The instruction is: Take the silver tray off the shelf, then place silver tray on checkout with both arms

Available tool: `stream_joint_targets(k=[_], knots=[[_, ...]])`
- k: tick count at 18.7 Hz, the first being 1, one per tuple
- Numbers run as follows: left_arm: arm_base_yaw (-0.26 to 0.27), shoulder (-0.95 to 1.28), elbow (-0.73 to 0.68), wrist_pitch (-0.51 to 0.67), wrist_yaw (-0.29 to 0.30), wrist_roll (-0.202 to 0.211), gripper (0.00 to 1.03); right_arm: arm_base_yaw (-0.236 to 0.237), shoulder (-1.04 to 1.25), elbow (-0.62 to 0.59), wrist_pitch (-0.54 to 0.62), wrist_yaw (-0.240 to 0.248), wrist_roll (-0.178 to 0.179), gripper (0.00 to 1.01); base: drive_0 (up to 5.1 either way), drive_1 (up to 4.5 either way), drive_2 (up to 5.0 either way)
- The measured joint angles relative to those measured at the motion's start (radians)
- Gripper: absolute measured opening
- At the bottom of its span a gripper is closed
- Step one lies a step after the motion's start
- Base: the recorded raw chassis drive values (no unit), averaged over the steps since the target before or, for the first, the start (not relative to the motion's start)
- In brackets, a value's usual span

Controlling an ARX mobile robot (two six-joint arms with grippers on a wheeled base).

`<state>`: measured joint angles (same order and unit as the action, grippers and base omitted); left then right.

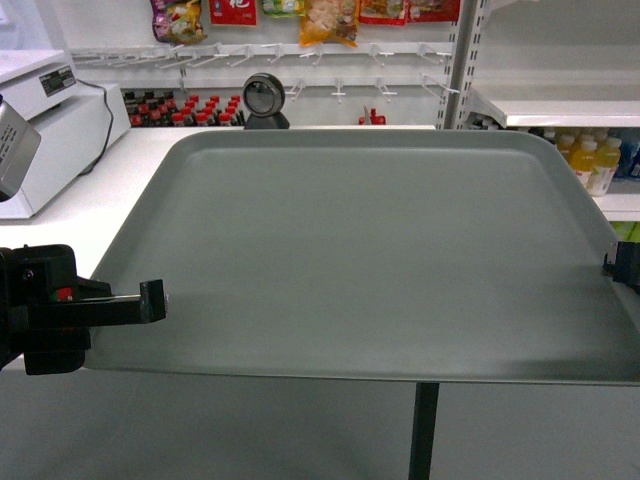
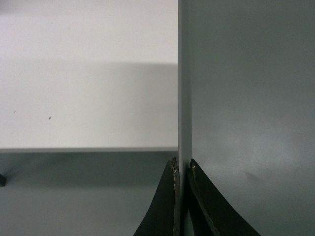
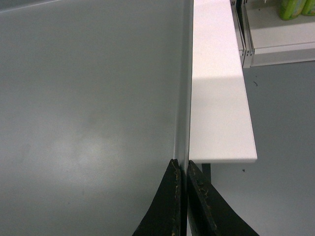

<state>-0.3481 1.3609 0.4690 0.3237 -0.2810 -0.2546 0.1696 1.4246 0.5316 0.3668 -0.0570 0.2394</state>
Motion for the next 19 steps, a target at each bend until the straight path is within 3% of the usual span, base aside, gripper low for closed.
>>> stream_joint_targets(k=[16,19], knots=[[0.0,0.0,0.0,-0.003,0.0,0.0,0.03,0.0,0.0,0.0,0.0,0.0,0.0,0.02,-0.1,3.9,-4.1],[-0.001,0.004,0.0,0.004,0.001,0.0,0.03,0.0,0.002,0.001,0.0,0.0,0.0,0.02,-0.1,0.32,-0.4]])
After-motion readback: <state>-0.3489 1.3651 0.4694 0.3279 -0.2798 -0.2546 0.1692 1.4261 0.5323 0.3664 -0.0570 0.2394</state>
